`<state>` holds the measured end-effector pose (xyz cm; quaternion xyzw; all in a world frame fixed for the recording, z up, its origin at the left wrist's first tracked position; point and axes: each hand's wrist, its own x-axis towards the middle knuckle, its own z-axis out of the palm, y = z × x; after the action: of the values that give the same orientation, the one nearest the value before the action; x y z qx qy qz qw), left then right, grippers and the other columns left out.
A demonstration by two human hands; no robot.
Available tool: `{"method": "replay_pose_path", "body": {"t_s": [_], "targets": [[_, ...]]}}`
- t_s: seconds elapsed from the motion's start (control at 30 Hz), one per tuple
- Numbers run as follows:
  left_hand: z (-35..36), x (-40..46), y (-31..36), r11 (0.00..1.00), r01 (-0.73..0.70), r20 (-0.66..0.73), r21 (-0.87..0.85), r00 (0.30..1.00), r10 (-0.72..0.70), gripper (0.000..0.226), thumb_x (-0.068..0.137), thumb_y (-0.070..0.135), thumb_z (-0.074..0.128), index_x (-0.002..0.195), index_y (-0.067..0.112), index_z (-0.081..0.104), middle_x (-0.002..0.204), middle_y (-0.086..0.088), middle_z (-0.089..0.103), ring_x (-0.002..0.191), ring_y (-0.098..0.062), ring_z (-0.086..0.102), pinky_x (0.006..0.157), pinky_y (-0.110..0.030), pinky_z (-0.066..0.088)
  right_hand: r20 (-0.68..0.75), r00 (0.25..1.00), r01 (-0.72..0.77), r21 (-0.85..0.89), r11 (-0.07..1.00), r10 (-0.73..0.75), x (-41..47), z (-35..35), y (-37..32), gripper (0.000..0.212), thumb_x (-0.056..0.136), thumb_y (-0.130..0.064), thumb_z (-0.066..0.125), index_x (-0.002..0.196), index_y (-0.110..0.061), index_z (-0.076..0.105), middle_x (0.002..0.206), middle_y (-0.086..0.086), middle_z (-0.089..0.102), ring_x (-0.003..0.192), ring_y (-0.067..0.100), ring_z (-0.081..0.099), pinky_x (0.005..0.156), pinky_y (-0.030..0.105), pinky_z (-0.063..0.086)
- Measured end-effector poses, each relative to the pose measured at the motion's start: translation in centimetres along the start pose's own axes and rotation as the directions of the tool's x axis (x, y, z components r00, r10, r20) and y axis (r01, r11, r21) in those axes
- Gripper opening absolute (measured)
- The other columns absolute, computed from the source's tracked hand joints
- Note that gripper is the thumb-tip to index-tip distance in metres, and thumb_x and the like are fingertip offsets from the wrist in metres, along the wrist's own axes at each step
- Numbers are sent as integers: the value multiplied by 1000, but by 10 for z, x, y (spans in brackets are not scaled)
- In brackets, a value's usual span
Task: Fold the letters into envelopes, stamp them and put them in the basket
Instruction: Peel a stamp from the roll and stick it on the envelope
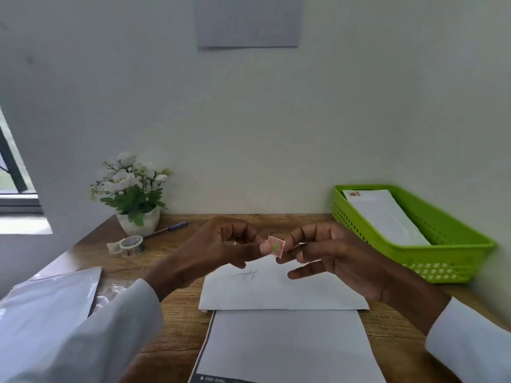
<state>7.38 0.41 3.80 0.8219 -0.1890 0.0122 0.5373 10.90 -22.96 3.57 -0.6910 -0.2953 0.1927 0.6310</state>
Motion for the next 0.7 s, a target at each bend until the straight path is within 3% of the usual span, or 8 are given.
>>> {"method": "replay_pose_path", "body": {"t_s": [0.1,0.2,0.27,0.37,0.53,0.7], "targets": [[9,8,-1,997,9,-27,70,1000,-7,27,70,43,82,79,19,74,83,0,73,80,-15,65,74,-38,58,-9,1000,3,16,1000,-3,-4,-5,3,20,77,-3,59,94,1,70,99,16,71,107,28,68,83,44,58],[11,14,-2,997,31,-58,64,998,-27,7,83,24,74,81,17,76,83,-5,74,78,-14,67,77,-41,59,-19,1000,-10,60,998,11,-3,-7,7,23,77,-2,60,97,3,69,99,15,71,106,29,69,81,43,58],[10,17,-2,997,48,-71,60,997,-44,8,86,18,71,84,12,76,85,-8,75,79,-14,68,76,-38,58,-23,999,-30,100,995,32,-2,-8,10,25,76,-2,60,99,2,69,101,14,71,106,30,69,81,44,58],[10,21,-1,994,66,-70,84,996,-61,12,86,21,71,81,11,76,83,-10,74,77,-14,67,72,-34,56,-82,993,-68,157,985,81,-1,-11,14,22,77,-3,64,98,-3,71,102,14,71,101,29,70,81,45,58],[9,28,-1,968,60,-46,244,998,-51,14,83,29,74,76,17,76,71,4,71,68,-5,60,67,-25,51,-265,957,-81,148,986,118,-2,-18,18,11,86,-13,66,94,-8,70,97,13,71,94,25,70,84,47,58],[15,33,4,875,-34,30,482,999,22,11,84,30,74,76,23,75,71,10,71,66,0,60,61,-10,45,-257,959,-123,10,992,122,-3,-2,19,36,78,-32,80,95,-2,72,100,14,74,98,25,71,82,47,60]]}}
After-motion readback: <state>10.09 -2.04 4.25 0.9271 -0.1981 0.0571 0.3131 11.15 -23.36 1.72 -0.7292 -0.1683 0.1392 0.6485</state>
